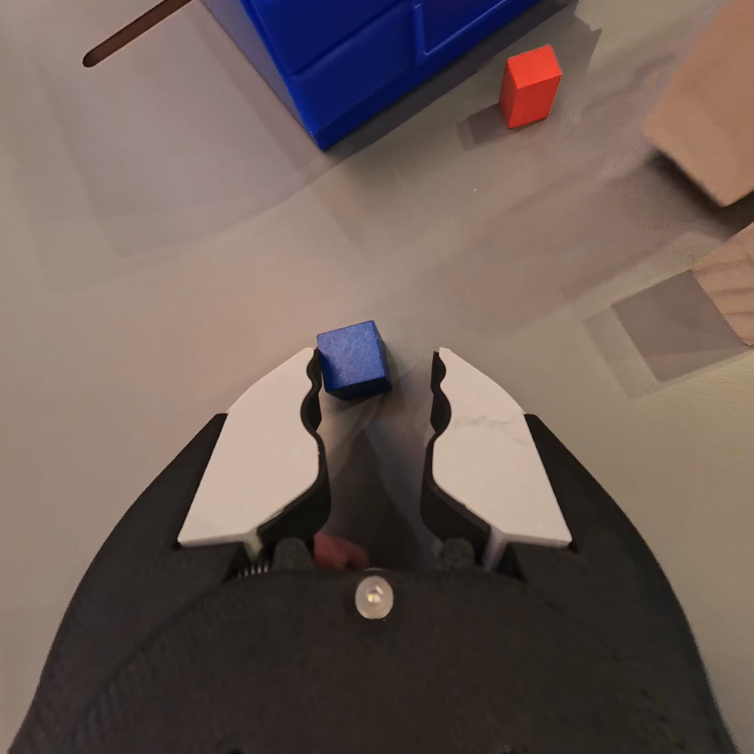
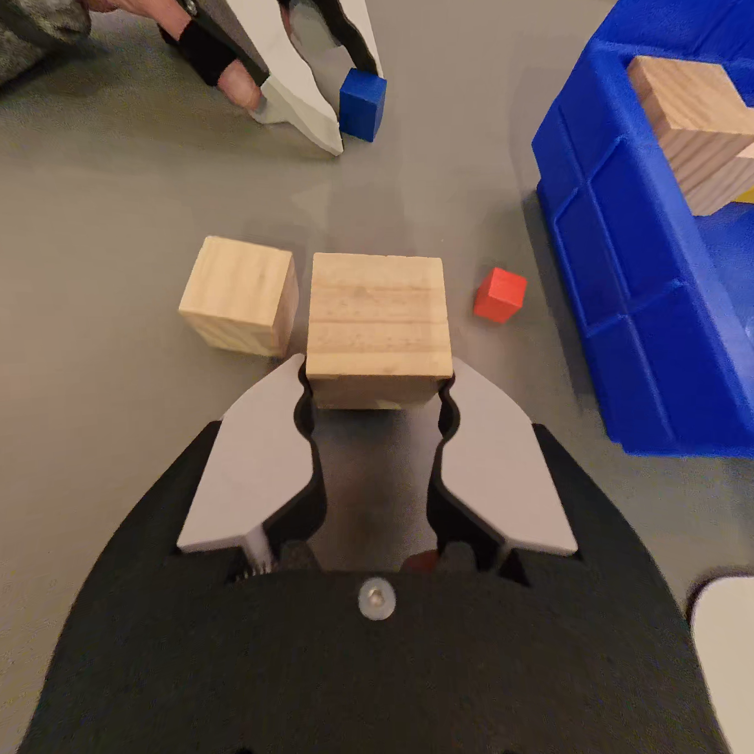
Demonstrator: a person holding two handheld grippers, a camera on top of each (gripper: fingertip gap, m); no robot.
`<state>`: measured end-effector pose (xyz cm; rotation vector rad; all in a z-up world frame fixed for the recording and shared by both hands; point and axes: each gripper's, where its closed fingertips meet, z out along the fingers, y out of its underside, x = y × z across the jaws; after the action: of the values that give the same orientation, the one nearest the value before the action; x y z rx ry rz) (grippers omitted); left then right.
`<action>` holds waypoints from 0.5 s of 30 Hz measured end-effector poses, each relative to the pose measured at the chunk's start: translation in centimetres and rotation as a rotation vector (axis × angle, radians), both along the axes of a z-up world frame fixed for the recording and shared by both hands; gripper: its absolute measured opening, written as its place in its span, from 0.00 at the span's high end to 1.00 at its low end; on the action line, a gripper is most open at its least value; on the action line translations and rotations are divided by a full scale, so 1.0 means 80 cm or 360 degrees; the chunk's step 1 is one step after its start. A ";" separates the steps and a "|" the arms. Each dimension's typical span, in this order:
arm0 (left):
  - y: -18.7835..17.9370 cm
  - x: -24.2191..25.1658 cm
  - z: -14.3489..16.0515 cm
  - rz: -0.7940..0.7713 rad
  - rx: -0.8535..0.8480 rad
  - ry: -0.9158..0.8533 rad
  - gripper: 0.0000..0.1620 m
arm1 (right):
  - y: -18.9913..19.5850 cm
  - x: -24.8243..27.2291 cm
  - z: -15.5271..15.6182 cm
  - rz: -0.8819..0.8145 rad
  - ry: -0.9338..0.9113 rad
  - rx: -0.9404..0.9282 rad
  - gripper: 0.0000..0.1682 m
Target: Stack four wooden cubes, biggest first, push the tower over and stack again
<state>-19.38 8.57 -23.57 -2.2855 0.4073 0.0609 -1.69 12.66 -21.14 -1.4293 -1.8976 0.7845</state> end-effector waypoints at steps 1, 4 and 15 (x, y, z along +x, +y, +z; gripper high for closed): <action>0.000 0.001 0.000 -0.0005 0.0000 0.0000 0.69 | 0.001 0.017 0.004 0.0036 0.0002 -0.0001 0.64; 0.000 0.001 0.000 -0.0013 0.0001 0.0002 0.69 | 0.010 0.081 0.010 0.0111 -0.0037 -0.0044 0.64; -0.010 0.060 0.033 -0.0270 0.0161 0.0072 0.57 | 0.030 0.220 -0.024 0.0309 -0.0205 -0.0191 0.63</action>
<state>-14.58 7.78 -20.97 -2.1452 0.6068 0.0460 15.94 15.05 -23.08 -1.4110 -2.1437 0.9312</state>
